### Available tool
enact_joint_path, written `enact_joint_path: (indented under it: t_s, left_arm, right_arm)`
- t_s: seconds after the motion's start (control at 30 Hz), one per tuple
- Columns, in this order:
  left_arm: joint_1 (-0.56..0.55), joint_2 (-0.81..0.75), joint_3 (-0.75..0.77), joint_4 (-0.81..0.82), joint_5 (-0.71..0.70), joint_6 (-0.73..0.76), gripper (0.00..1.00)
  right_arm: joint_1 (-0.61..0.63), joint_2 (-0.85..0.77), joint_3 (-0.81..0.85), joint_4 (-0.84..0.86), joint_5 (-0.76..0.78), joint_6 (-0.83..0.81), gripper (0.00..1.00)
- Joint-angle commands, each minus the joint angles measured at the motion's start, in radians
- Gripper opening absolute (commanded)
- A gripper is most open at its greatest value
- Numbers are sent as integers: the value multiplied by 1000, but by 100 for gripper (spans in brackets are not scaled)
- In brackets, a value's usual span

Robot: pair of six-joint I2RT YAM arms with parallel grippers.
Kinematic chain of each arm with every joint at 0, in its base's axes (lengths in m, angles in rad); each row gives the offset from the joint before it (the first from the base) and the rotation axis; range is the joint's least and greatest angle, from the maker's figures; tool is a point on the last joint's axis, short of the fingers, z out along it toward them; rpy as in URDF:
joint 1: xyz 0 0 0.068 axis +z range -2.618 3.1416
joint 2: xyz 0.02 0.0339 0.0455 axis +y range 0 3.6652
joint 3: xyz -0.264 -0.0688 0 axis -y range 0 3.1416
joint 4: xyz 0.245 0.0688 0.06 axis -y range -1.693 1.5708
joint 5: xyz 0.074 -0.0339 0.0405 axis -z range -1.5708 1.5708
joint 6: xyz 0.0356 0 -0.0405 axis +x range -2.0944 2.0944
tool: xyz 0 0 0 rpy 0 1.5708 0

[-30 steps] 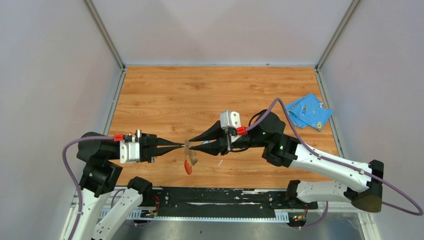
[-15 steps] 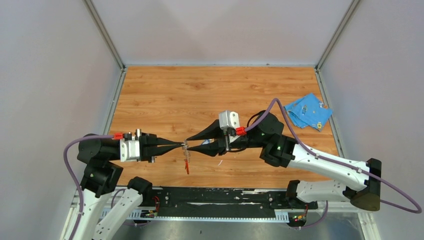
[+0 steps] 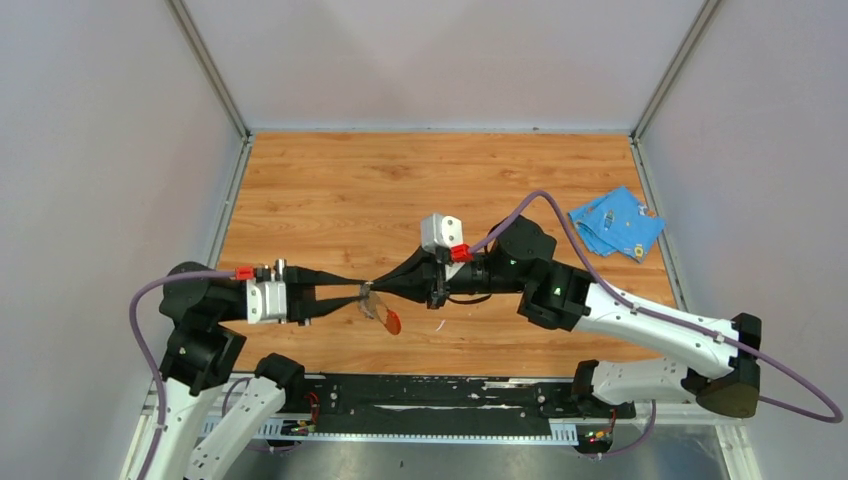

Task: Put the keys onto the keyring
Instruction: Adjust the keyring.

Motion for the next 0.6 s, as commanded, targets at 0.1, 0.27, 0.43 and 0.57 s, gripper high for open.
enact_joint_path:
  t_s: [0.1,0.27,0.43,0.57]
  left_arm:
    - [-3,22,81,-425,-20,355,43]
    - [-2,12,67,-422,-31,375,39]
    - [-2,30,73,-404,-25,346,37]
    - [-2,34,49,-398,-22,346,36]
  right_arm:
    - [11,59,269,-530,158,-75,0]
    - [10,144,444,-825,142,-116,1]
    - [16,225,580,-986,145,-157,0]
    - [49,247,610,-997,180,-176,1]
